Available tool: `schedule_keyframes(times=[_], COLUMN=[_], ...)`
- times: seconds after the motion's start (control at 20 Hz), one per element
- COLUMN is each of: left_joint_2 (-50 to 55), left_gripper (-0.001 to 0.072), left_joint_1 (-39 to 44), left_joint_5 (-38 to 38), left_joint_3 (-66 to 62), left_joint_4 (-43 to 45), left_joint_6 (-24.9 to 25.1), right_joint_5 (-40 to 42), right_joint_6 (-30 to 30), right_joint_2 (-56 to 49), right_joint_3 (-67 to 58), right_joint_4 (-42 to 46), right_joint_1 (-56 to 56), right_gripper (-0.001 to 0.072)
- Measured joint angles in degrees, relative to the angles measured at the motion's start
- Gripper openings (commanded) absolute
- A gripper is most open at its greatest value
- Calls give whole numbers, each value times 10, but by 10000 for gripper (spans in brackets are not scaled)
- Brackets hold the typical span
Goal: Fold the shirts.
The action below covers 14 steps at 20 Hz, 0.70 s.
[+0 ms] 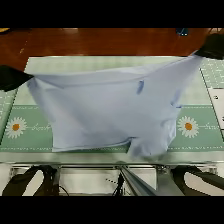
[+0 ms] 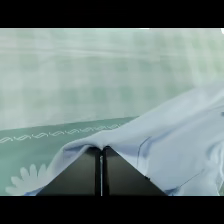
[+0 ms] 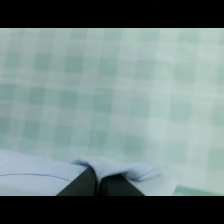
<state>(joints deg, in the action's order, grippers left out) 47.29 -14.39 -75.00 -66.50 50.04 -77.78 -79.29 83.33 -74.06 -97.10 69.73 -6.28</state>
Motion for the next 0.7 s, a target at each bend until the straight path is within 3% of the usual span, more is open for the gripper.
schedule_keyframes(times=[0.25,0.4,0.45,0.5,0.55,0.6,0.7], left_joint_2=[167,245,268,288,302,313,326], left_gripper=[25,26,29,102,261,412,435], left_joint_1=[1,1,1,1,0,-3,-23], left_joint_5=[82,118,123,124,123,118,87], left_joint_3=[14,16,16,17,16,15,-5], left_joint_4=[-33,-54,-62,-67,-72,-74,-75], left_joint_6=[39,48,49,50,51,53,63], right_joint_5=[129,166,169,168,164,158,127], right_joint_6=[2,7,10,12,12,11,-7], right_joint_2=[-115,-162,-174,-185,-193,-198,-193], right_joint_3=[0,0,0,0,0,0,-1], right_joint_4=[-5,-5,-5,-5,-4,-4,-3], right_joint_1=[30,34,35,36,36,36,31], right_gripper=[23,25,120,322,466,482,482])
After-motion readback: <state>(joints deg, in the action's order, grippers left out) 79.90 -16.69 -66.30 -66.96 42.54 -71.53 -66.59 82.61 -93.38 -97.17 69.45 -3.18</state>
